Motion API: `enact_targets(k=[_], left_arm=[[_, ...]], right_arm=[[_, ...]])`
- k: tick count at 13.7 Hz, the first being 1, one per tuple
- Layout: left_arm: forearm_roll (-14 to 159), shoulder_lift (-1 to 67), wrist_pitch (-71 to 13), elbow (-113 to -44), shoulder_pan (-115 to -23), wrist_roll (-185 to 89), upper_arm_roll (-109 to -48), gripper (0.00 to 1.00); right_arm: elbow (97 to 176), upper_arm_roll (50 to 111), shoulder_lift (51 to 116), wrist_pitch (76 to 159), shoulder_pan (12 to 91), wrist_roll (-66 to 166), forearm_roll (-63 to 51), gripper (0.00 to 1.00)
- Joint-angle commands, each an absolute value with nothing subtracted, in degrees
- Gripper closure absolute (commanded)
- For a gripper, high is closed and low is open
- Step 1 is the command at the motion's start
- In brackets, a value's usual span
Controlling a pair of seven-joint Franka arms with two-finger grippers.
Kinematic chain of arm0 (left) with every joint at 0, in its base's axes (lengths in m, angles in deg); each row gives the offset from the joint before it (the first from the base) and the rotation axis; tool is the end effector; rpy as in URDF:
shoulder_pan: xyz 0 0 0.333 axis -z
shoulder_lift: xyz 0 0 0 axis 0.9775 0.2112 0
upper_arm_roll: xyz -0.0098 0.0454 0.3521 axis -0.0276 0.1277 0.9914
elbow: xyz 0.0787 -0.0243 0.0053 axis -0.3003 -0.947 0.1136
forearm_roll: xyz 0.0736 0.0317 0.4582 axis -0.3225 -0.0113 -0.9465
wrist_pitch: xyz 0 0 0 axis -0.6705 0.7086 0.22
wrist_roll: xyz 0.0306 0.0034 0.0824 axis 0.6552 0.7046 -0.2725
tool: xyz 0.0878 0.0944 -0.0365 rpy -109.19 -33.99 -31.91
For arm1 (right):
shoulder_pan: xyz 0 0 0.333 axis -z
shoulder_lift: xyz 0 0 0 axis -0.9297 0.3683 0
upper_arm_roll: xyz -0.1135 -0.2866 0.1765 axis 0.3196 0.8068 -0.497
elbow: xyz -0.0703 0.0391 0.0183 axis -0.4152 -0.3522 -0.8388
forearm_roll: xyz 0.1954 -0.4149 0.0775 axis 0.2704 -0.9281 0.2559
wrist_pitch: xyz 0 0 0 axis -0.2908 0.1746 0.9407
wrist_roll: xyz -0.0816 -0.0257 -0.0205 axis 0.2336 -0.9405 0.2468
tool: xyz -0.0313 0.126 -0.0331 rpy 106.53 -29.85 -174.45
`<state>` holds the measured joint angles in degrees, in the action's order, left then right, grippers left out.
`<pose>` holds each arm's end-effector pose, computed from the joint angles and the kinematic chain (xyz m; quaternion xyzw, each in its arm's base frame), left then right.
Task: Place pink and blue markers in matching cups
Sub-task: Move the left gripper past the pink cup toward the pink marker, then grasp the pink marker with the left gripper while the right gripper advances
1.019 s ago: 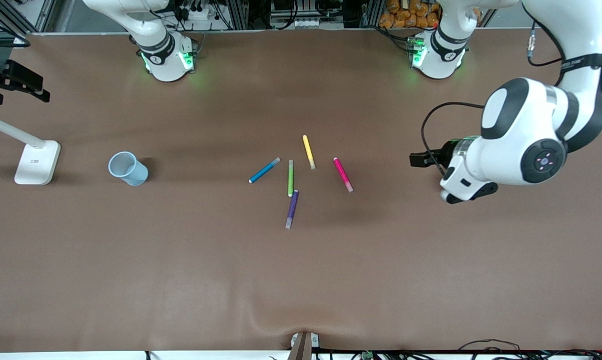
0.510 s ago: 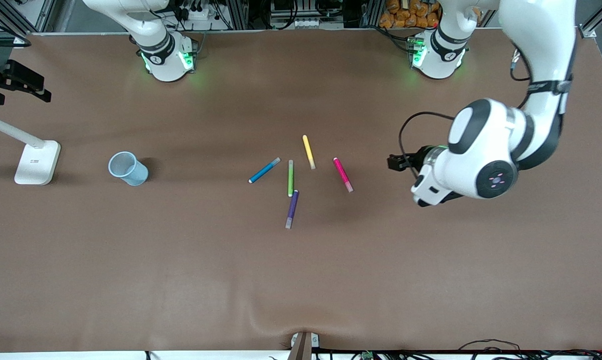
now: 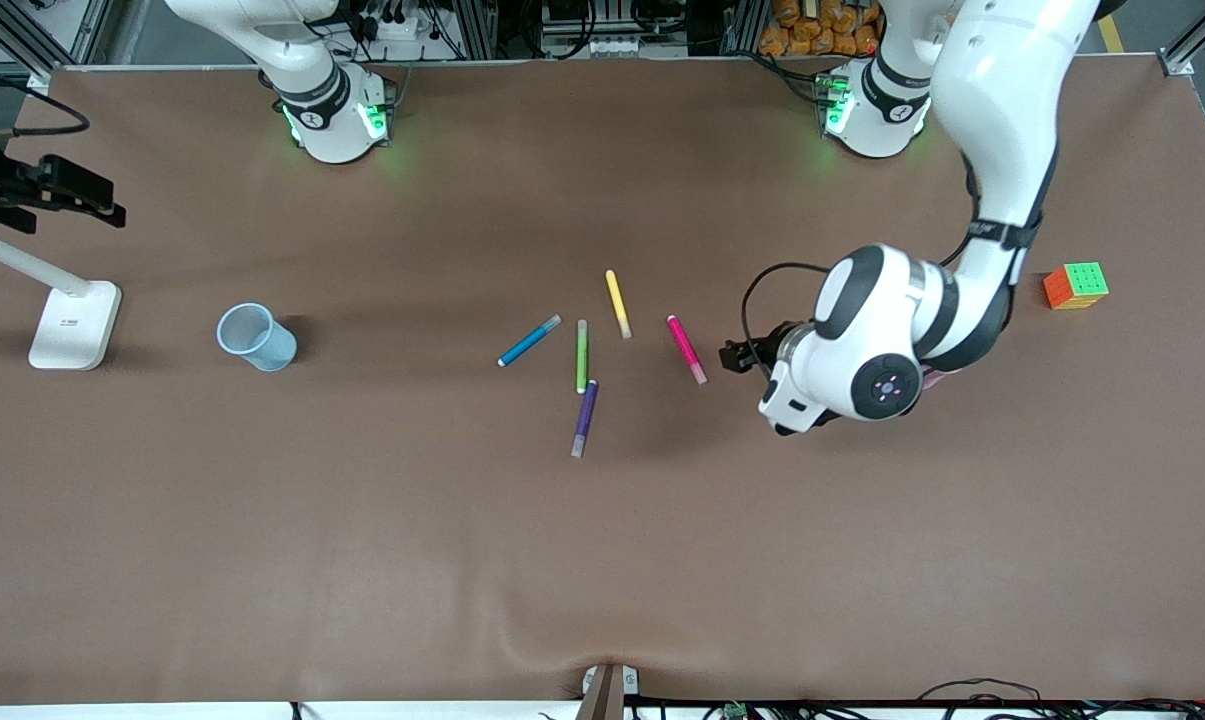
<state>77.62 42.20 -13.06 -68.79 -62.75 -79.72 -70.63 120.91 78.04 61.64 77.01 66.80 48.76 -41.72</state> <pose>0.6464 -0.3217 0.2370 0.9515 0.1622 -0.2592 0.0329 0.6030 -0.0094 0.6652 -0.9960 -0.0253 0.0845 0.0154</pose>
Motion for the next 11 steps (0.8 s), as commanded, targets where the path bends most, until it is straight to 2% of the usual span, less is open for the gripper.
enact_targets(k=[1,11], left_arm=[[80.0,44.0,-15.3,-68.1,-62.1,-81.3,-70.4,0.0],[81.2,47.7,-23.6,-68.2,-59.3,-86.0,-70.4,0.0]], right_arm=[[119.4,78.4,62.0,76.4,66.6,49.3,-41.7,0.0],[119.7,78.4,62.3,76.2,66.9,49.3,-41.6,0.0]])
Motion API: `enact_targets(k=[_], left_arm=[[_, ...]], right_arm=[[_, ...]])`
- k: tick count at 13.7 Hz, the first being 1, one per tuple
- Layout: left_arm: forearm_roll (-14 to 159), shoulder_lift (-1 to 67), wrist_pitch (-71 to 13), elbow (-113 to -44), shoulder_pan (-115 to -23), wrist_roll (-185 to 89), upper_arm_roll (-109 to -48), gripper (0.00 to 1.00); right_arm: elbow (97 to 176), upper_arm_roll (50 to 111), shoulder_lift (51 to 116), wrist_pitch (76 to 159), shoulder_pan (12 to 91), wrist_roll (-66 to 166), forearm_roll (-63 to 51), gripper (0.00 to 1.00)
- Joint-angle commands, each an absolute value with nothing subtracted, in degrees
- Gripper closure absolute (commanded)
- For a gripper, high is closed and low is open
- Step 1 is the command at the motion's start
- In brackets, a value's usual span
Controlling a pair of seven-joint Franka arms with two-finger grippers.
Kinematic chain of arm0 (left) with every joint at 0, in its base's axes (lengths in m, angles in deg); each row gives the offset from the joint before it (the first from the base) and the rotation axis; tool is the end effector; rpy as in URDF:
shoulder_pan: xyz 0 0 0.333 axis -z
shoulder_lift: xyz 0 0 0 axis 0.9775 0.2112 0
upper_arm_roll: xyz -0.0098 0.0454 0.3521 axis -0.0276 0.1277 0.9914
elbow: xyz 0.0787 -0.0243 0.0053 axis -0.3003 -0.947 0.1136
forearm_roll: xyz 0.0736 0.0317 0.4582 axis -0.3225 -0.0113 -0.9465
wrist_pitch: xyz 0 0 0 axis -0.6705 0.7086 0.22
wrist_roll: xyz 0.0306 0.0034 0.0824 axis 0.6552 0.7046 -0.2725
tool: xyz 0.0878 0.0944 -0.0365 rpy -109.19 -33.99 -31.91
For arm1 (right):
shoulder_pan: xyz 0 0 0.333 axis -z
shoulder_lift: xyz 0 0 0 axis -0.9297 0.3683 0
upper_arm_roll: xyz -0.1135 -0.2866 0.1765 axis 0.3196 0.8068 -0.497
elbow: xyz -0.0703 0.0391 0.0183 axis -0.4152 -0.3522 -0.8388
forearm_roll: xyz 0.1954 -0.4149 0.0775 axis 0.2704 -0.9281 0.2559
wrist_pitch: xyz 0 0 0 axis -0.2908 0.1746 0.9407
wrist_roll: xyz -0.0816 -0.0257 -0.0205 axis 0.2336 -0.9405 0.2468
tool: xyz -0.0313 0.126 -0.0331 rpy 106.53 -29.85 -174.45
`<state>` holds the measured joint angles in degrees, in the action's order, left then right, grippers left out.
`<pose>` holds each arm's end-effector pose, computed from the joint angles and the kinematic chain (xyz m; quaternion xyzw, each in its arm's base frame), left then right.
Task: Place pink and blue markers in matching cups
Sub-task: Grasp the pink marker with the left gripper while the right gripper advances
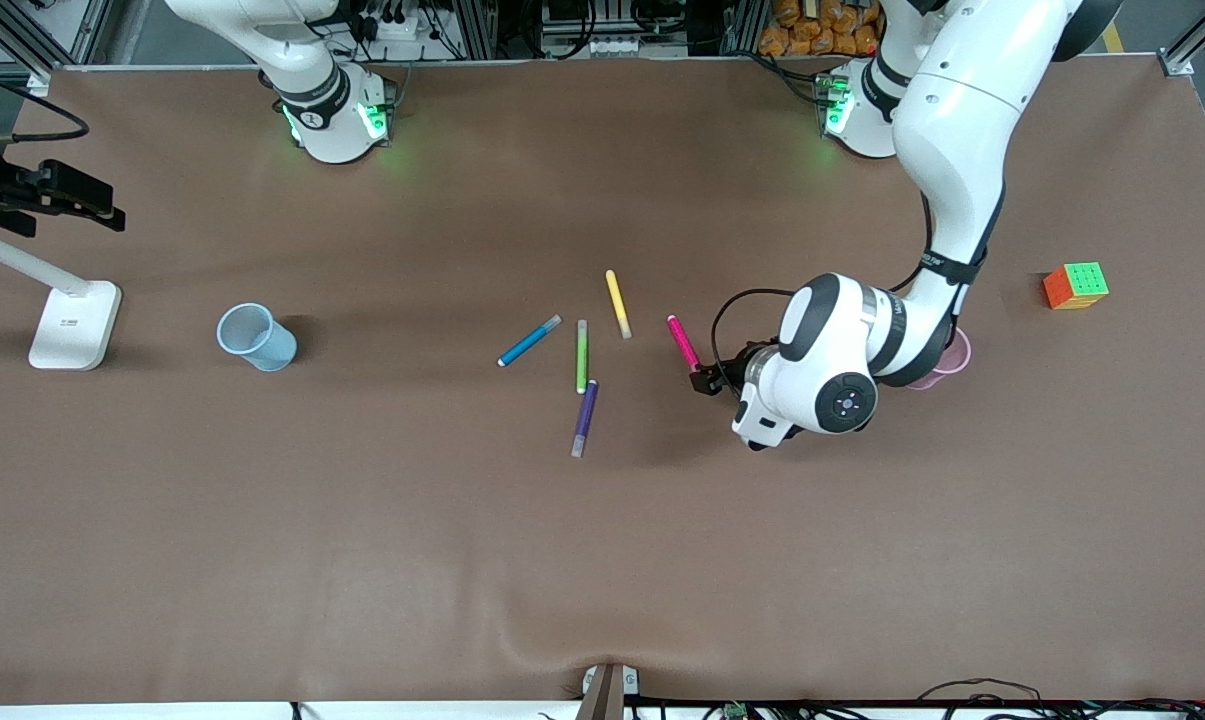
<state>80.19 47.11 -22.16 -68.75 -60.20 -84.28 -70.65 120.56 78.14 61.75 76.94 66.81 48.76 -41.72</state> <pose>0.6446 -0.3573 0.1816 0.9461 0.2082 -0.2424 0.0533 0.6035 -0.0105 0.6671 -0.9961 -0.0244 0.0830 0.0153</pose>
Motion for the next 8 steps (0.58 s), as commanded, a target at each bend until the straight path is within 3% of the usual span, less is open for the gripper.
enact_targets(k=[1,5,8], left_arm=[[81.2,48.3,-24.5,-68.2,-59.3,-86.0,-70.4,0.0],[82.1,49.2,-26.5,-68.2,-58.5,-86.1,-70.4,0.0],[83.3,50.0,-27.7,-68.4,-58.5,-86.0,-70.4,0.0]], right_arm=[[119.9,78.4,62.4,76.2,66.9,49.3,-41.6,0.0],[126.7,78.3,66.2,76.6,66.8,49.3,-41.5,0.0],[127.2,78.3,66.6,76.9,66.5,49.4,-41.7,0.0]])
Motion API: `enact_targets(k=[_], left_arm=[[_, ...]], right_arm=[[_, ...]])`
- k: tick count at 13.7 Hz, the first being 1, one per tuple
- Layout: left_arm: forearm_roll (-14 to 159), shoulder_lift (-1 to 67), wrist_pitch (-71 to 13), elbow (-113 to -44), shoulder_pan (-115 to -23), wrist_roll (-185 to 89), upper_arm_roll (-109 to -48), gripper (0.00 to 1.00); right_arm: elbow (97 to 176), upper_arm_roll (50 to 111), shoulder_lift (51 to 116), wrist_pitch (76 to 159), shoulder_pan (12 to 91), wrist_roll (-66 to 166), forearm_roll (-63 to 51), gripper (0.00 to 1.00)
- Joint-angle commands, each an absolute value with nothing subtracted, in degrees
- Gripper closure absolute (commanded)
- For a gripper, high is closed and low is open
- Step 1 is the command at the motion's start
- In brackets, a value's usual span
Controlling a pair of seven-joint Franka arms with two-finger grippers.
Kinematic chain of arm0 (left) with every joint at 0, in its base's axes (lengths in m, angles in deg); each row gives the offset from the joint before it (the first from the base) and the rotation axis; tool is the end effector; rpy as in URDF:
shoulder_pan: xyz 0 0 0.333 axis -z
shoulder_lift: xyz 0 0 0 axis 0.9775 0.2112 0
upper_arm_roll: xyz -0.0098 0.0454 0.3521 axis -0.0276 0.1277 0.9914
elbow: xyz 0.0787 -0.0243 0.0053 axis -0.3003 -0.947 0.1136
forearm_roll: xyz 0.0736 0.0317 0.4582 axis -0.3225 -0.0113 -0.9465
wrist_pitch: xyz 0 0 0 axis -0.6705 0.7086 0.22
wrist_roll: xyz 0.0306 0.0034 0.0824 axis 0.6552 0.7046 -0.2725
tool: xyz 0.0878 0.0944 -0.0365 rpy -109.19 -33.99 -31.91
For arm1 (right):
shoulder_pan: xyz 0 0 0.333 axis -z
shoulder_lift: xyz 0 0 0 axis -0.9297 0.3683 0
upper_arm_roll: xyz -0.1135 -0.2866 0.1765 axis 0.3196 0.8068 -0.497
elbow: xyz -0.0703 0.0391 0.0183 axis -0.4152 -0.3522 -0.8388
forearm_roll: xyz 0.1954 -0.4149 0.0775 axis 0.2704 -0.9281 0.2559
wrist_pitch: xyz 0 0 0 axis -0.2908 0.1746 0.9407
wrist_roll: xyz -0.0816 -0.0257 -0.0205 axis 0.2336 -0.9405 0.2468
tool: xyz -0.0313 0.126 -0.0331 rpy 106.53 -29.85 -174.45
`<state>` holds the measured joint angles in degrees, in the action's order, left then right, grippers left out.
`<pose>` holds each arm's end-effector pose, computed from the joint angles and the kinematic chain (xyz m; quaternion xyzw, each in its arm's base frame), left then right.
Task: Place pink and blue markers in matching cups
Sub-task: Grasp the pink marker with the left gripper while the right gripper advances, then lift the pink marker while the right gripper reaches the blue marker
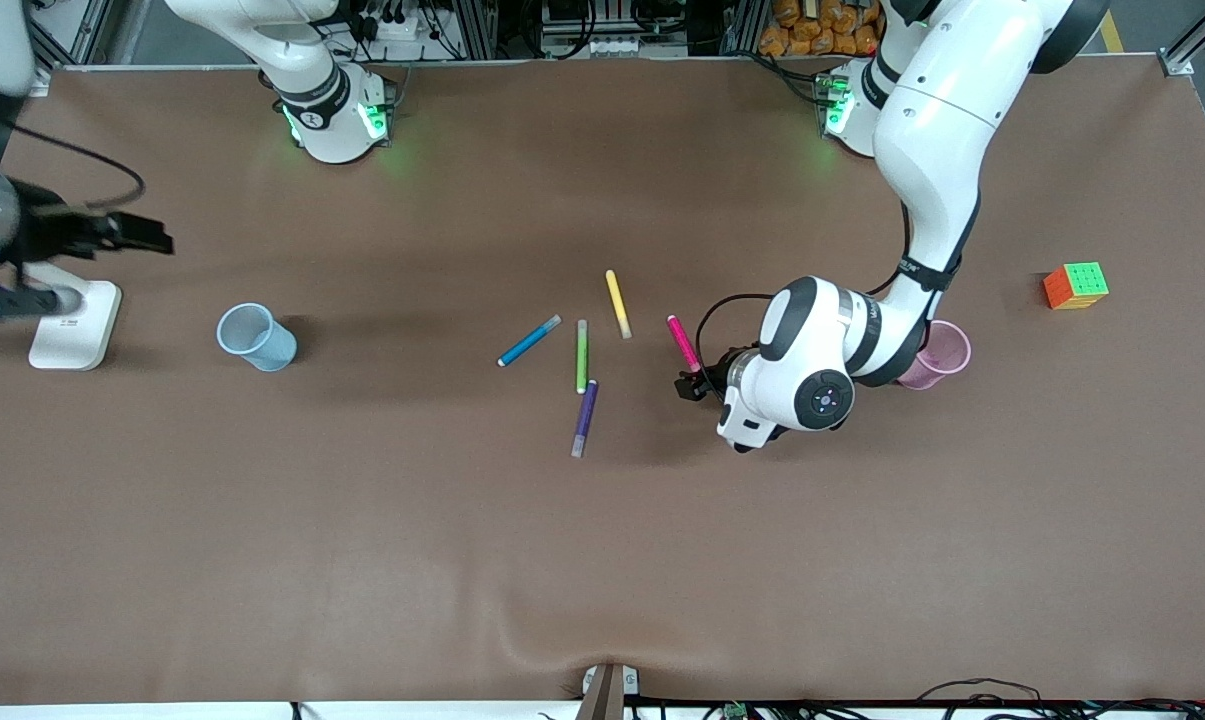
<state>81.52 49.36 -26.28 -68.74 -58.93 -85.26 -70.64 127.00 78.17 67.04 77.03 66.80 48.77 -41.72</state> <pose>0.6412 -0.3733 0.1562 0.9442 0.2214 -0.2354 0.0645 0.6214 -0.0101 0.5536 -0.9826 -0.0224 0.1835 0.0178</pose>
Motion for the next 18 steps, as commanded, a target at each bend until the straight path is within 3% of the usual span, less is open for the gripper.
enact_targets(k=[1,5,10,15,18], left_arm=[[83.7,50.5,-28.2,-68.5,-58.5,-86.0,-70.4,0.0],[83.8,51.7,-28.3,-68.8,-58.5,-86.0,-70.4,0.0],[84.5,52.7,-28.3,-69.9,-58.4,-86.0,-70.4,0.0],[85.5,53.4,-29.3,-70.3,-57.6,-86.0,-70.4,0.0],[85.5,53.9,-30.2,-70.4,-57.6,-86.0,-70.4,0.13]], right_arm=[[127.2,78.3,67.5,77.3,66.3,49.4,-42.0,0.0],[127.7,79.8,68.9,77.3,64.3,48.3,-43.8,0.0],[130.5,79.0,68.0,76.9,61.0,26.4,-41.0,0.0],[139.6,78.6,66.8,87.0,61.0,18.4,-37.9,0.0],[141.6,76.5,66.8,89.5,60.7,12.5,-37.7,0.0]])
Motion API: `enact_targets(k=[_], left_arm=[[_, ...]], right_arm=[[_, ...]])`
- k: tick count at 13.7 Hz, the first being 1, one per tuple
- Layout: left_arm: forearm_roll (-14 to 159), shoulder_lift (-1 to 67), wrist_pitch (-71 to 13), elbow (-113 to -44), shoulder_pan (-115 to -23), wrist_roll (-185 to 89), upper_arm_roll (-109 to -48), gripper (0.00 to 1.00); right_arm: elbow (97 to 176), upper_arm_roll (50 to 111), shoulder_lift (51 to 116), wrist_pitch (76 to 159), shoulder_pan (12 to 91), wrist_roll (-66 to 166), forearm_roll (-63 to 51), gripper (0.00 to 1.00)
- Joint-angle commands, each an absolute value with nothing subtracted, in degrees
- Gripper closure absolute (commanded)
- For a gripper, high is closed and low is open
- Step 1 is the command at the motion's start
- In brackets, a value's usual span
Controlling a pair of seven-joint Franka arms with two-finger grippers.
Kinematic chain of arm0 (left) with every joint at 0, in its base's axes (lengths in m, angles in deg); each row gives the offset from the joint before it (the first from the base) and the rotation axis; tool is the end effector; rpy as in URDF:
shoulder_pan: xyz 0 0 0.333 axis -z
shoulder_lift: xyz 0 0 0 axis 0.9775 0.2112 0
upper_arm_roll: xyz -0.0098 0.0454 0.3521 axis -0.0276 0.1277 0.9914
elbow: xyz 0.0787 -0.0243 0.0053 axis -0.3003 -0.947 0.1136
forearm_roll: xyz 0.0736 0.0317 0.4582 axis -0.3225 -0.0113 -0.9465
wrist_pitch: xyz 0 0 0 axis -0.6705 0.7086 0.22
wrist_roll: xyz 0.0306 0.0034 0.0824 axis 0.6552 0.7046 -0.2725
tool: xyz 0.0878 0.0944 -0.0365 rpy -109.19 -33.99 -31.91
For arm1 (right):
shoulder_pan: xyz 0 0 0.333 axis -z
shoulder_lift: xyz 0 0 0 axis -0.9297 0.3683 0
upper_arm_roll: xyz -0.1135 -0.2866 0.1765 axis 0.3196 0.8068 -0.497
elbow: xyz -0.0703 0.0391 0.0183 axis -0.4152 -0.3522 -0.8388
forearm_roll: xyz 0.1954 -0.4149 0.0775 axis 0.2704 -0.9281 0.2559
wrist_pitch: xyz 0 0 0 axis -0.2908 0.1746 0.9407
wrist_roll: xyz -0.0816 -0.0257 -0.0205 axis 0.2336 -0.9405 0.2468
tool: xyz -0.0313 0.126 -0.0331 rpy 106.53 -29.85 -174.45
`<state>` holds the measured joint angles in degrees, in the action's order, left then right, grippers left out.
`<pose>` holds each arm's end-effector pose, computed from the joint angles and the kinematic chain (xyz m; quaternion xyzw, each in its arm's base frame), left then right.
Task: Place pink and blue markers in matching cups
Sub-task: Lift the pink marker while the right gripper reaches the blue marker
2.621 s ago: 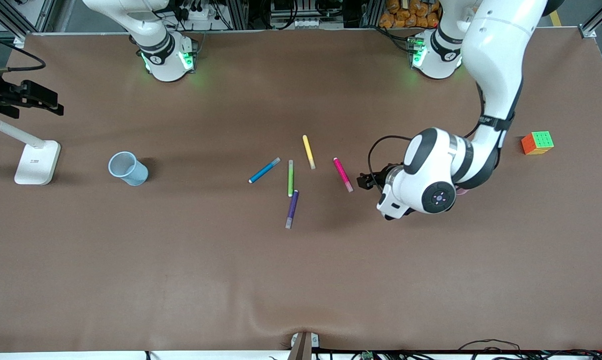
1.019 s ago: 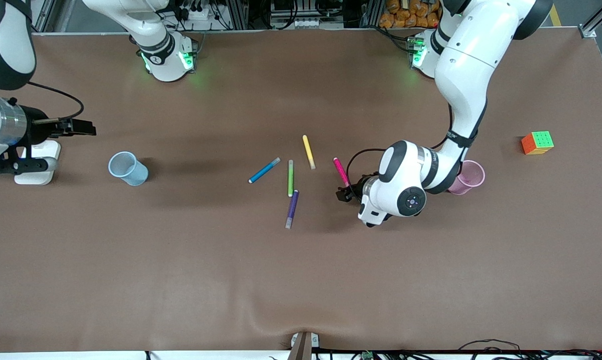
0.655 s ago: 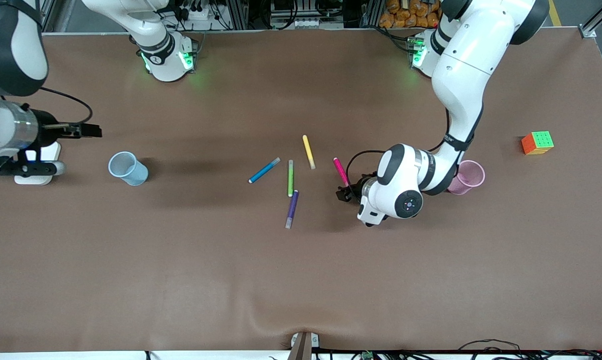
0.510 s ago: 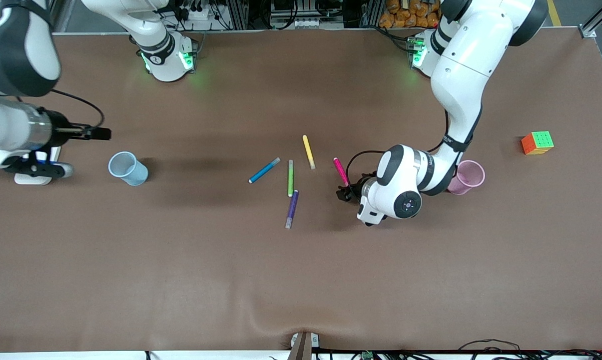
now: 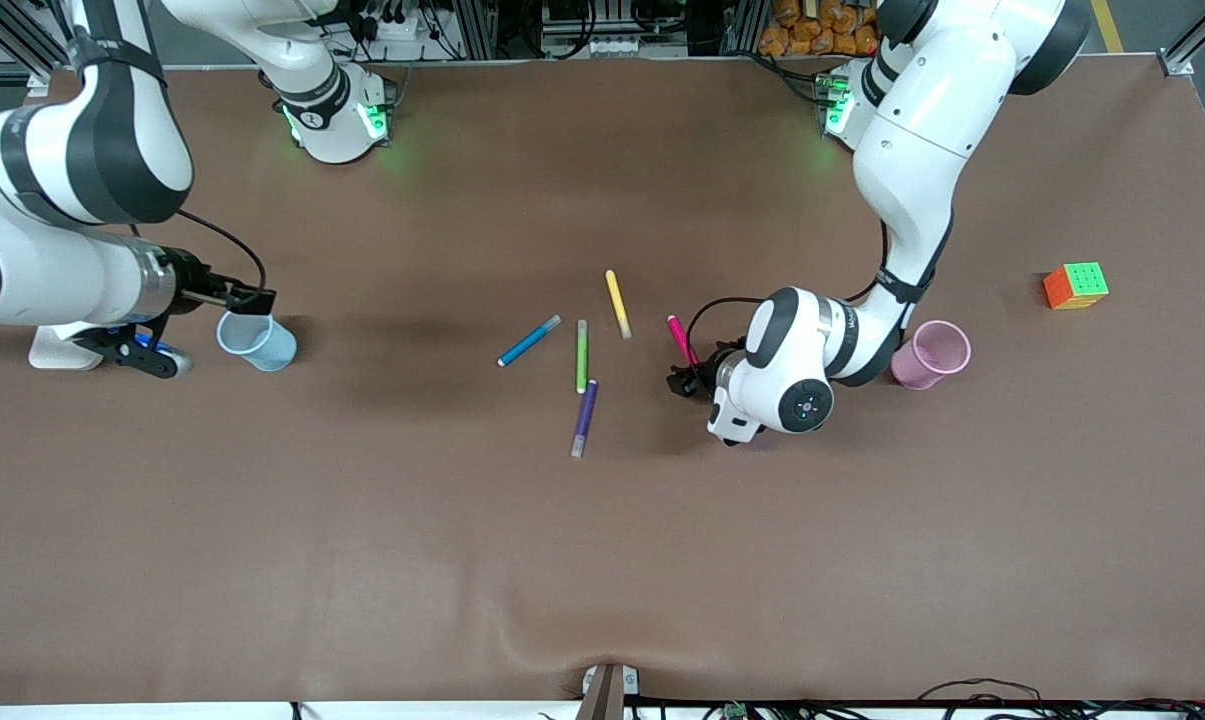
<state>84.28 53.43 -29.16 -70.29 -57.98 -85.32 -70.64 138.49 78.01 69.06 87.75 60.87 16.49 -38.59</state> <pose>0.6175 -0.3800 0.0965 0.9323 0.2381 -0.2649 0.0625 0.6181 0.0628 0.4386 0.9556 -0.2059 -0.2094 0.0250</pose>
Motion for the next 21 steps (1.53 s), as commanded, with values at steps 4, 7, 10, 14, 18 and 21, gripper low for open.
enact_targets(k=[4,7,10,14,18,21], left_arm=[[85.5,54.1,-31.0,-70.7,-57.6,-86.0,-70.4,0.39],[85.5,54.4,-32.9,-70.7,-57.2,-85.9,-70.4,0.73],[85.6,54.4,-33.0,-70.7,-57.2,-86.0,-70.4,1.0],[85.6,54.0,-32.9,-70.8,-57.4,-86.1,-70.4,1.0],[85.5,52.9,-31.2,-70.8,-58.6,-86.3,-70.3,1.0],[85.2,50.3,-28.6,-70.1,-59.8,-86.3,-69.8,1.0]], right_arm=[[146.3,73.8,66.2,92.5,60.6,7.7,-35.2,0.0],[150.4,68.7,64.9,97.6,60.6,-2.4,-34.6,0.0],[152.8,65.2,64.9,102.2,60.6,-11.3,-34.6,0.0],[157.1,62.0,64.4,108.8,60.6,-17.8,-34.4,0.0],[162.5,57.7,64.6,119.4,60.6,-25.9,-32.2,0.0],[164.5,55.8,64.9,124.2,60.5,-29.6,-32.1,0.0]])
